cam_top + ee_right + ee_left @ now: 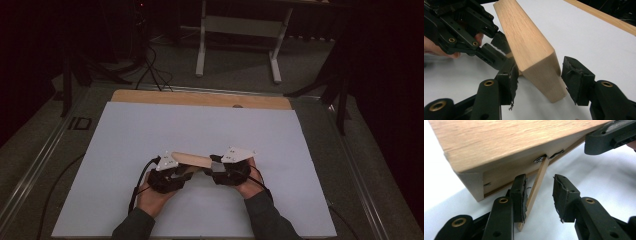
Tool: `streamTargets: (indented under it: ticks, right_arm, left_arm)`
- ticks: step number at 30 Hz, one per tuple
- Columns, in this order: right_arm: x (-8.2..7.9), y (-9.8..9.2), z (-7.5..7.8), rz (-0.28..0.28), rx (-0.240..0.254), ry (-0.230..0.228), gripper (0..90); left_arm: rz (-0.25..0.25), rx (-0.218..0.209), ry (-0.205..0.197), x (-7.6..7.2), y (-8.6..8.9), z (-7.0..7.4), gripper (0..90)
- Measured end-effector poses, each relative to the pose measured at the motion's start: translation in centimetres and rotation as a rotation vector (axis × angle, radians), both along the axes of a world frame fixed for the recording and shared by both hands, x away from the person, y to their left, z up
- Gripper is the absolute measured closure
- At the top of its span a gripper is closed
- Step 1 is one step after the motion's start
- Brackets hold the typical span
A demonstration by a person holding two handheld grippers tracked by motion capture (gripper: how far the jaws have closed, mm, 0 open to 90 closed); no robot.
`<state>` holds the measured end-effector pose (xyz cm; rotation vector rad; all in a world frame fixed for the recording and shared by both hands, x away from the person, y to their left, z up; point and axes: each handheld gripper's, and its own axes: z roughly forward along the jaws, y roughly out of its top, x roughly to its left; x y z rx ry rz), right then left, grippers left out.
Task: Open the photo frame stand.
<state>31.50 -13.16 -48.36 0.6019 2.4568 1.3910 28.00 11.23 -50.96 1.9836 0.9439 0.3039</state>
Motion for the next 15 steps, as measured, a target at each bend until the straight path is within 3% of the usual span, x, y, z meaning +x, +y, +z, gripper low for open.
streamTargets:
  ticks: [15]
  right_arm:
    - [-0.27, -0.03, 0.83, 0.008, 0.013, -0.014, 41.8]
  left_arm:
    - [-0.009, -0.001, -0.012, -0.45, 0.17, 0.35, 59.0]
